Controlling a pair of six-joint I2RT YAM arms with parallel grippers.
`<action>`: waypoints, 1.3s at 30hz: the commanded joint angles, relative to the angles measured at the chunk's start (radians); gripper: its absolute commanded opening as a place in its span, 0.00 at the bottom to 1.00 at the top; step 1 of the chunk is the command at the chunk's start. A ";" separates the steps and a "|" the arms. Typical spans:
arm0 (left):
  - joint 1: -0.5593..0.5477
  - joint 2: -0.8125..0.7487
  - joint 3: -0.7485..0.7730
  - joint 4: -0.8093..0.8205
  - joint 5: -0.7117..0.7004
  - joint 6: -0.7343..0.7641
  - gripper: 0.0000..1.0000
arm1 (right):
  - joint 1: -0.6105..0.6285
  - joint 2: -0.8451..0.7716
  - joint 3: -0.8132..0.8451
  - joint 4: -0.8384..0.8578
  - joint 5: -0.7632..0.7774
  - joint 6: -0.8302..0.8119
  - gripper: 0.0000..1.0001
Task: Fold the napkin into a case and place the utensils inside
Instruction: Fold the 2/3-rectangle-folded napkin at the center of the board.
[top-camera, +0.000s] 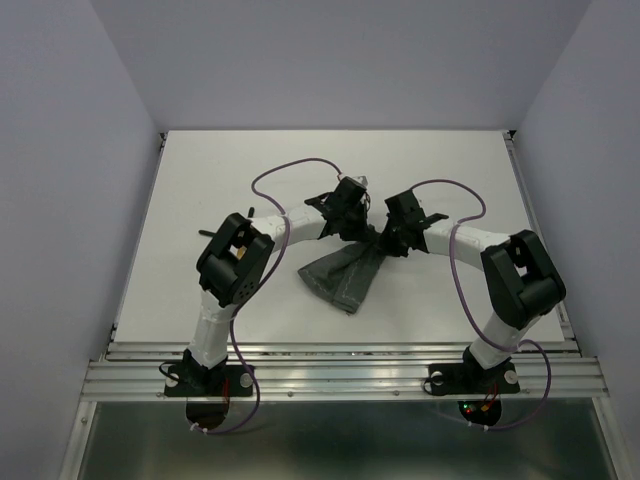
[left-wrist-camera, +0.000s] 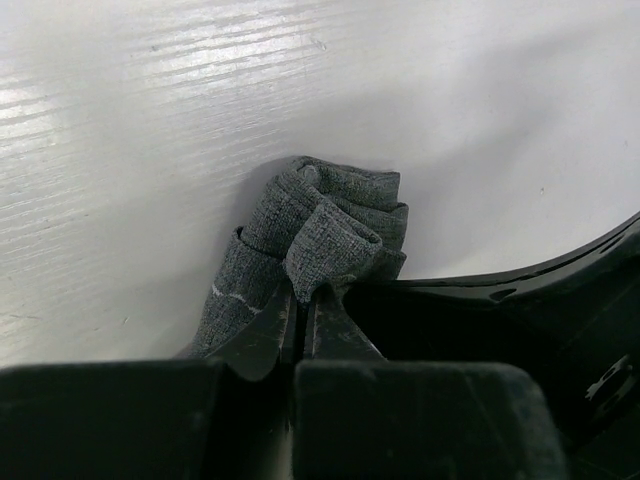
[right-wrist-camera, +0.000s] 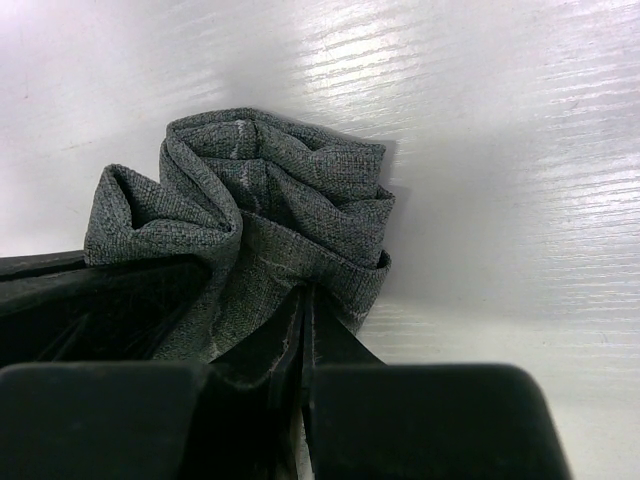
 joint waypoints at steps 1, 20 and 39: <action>0.002 -0.082 -0.022 0.000 -0.004 0.037 0.00 | 0.006 -0.055 0.016 0.023 0.025 0.016 0.01; 0.002 -0.074 -0.002 -0.064 0.097 0.224 0.00 | 0.006 -0.076 0.026 0.029 0.030 0.061 0.01; -0.001 -0.034 0.012 -0.129 0.126 0.355 0.00 | 0.006 -0.073 0.022 0.047 0.012 0.092 0.01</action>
